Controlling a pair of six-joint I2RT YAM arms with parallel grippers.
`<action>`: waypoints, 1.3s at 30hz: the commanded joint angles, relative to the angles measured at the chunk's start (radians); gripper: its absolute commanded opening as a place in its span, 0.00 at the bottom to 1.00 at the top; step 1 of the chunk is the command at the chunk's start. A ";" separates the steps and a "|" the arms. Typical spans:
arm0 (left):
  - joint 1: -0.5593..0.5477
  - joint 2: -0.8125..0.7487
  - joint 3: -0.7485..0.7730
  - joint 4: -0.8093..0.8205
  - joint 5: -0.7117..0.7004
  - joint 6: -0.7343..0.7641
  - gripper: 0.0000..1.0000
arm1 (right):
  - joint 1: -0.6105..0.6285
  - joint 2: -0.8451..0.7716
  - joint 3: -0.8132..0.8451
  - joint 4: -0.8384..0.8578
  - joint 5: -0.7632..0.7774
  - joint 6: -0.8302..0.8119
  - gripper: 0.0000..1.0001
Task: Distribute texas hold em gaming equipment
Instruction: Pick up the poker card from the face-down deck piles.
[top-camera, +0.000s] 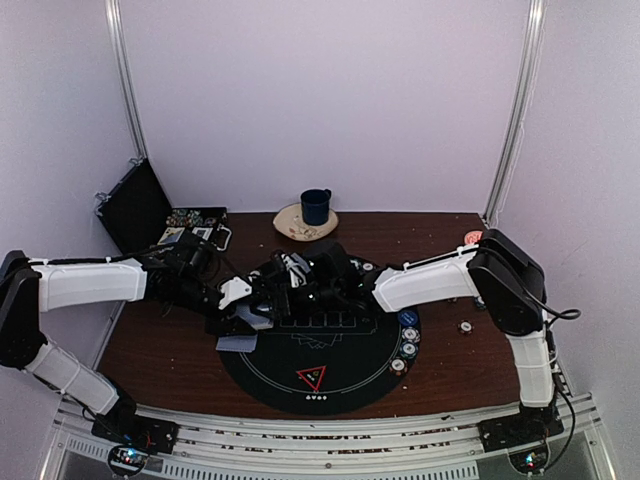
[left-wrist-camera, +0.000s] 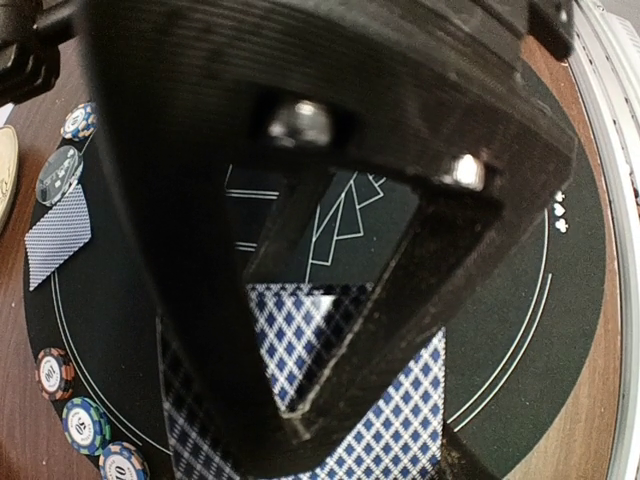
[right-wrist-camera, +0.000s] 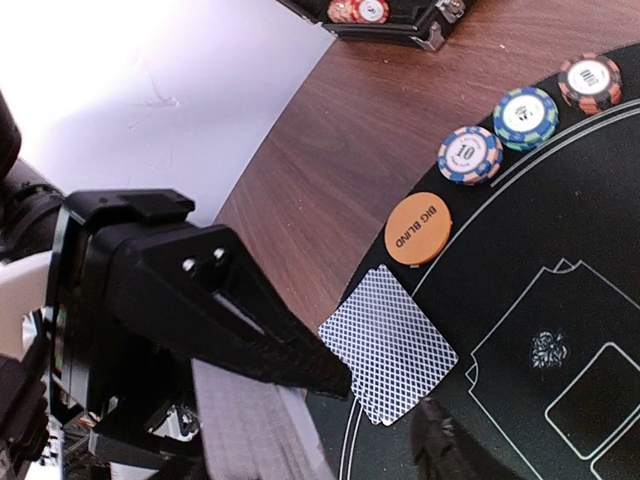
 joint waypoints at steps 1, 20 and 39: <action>-0.007 -0.006 0.009 0.019 0.050 0.020 0.05 | -0.030 -0.027 -0.048 -0.043 0.098 -0.031 0.52; -0.007 0.009 0.015 0.018 0.047 0.019 0.05 | -0.063 -0.102 -0.099 -0.042 0.046 -0.063 0.25; -0.006 0.021 0.018 0.019 0.039 0.016 0.05 | -0.064 -0.208 -0.175 -0.050 0.011 -0.060 0.00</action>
